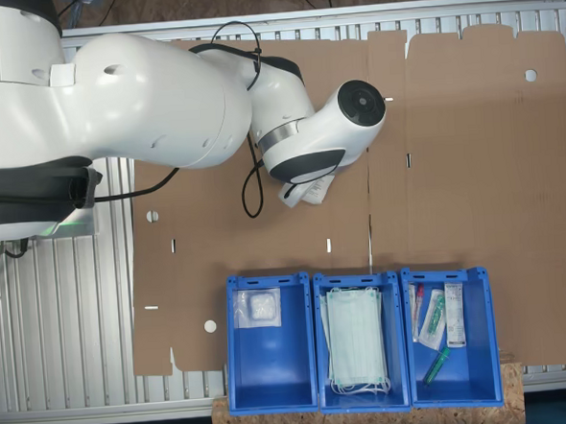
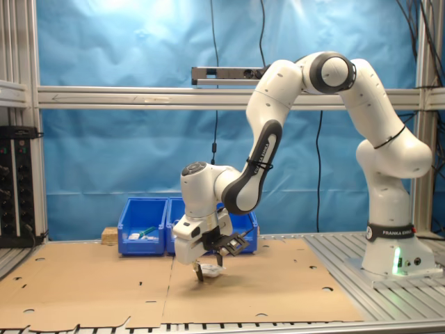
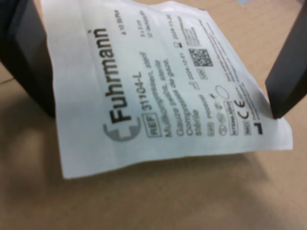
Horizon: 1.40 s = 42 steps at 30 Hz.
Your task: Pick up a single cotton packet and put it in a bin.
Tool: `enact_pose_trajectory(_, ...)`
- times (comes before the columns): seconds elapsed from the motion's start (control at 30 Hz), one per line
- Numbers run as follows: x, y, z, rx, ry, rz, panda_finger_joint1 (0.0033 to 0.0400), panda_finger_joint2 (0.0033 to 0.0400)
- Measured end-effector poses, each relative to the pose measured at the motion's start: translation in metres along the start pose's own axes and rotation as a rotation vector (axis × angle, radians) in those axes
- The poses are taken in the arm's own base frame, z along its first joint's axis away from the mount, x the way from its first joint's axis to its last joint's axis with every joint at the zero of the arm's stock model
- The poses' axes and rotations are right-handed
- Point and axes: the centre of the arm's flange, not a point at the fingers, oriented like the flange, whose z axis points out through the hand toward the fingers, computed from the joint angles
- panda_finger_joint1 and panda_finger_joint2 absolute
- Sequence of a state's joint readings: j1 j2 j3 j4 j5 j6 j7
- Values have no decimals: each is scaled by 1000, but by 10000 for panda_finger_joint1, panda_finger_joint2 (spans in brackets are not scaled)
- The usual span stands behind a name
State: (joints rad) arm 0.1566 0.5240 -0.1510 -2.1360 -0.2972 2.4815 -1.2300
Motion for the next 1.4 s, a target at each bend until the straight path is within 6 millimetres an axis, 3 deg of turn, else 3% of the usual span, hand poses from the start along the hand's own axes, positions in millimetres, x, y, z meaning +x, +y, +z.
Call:
enact_pose_trajectory(0.6, -16, 0, 2, 5, 3, 29, 400, 400)
enact_pose_trajectory(1.4, -17, -3, 5, 13, 3, 30, 400, 400)
